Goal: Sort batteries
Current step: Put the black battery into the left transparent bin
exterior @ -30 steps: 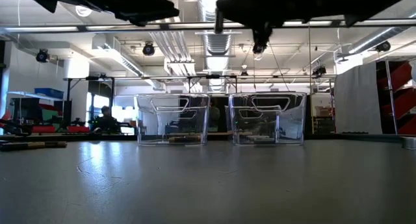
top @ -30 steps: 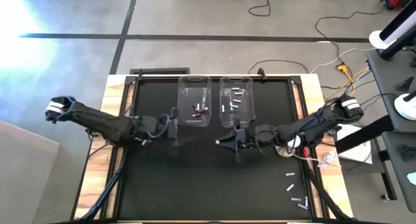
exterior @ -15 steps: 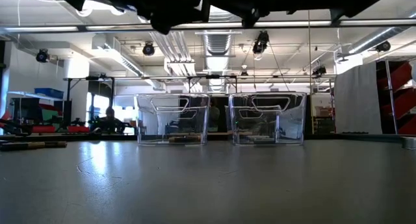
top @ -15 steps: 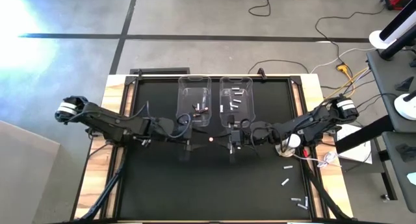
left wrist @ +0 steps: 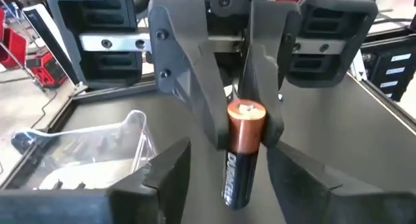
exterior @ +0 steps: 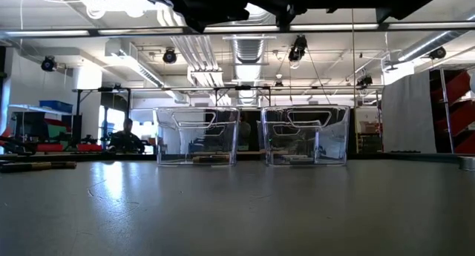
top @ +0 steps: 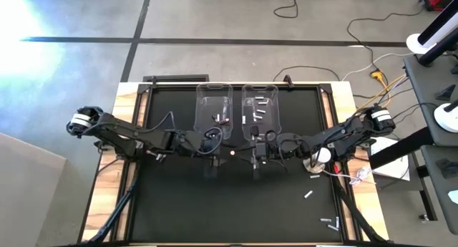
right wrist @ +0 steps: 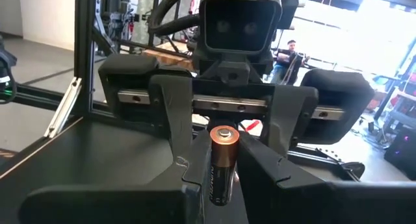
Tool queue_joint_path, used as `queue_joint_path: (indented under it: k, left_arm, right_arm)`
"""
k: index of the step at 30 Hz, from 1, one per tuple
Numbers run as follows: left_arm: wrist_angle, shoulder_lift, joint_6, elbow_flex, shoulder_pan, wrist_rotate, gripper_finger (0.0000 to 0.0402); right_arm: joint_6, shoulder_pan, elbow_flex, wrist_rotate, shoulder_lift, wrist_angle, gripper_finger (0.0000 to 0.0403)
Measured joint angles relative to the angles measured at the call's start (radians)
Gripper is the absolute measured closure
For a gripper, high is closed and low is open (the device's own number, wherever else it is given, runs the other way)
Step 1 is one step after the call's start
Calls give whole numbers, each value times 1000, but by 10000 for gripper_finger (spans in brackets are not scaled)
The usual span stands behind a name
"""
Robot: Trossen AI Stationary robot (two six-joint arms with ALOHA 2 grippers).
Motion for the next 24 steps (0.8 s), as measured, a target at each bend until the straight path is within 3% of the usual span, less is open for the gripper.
queue_joint_path:
  k: [10, 14, 18, 24]
  left_arm:
    - [-29, -16, 16, 0, 1, -1, 371]
    - [-36, -33, -7, 0, 1, -2, 372]
    - [-84, -72, -32, -1, 1, -6, 365]
    - [-263, -122, -165, -3, 9, -85, 363]
  right_arm:
    - [2, 0, 0, 10, -1, 3, 349]
    - [5, 2, 2, 59, -2, 5, 335]
    - [1, 9, 1, 131, -33, -83, 294]
    - [39, 29, 1, 157, -173, -456, 227]
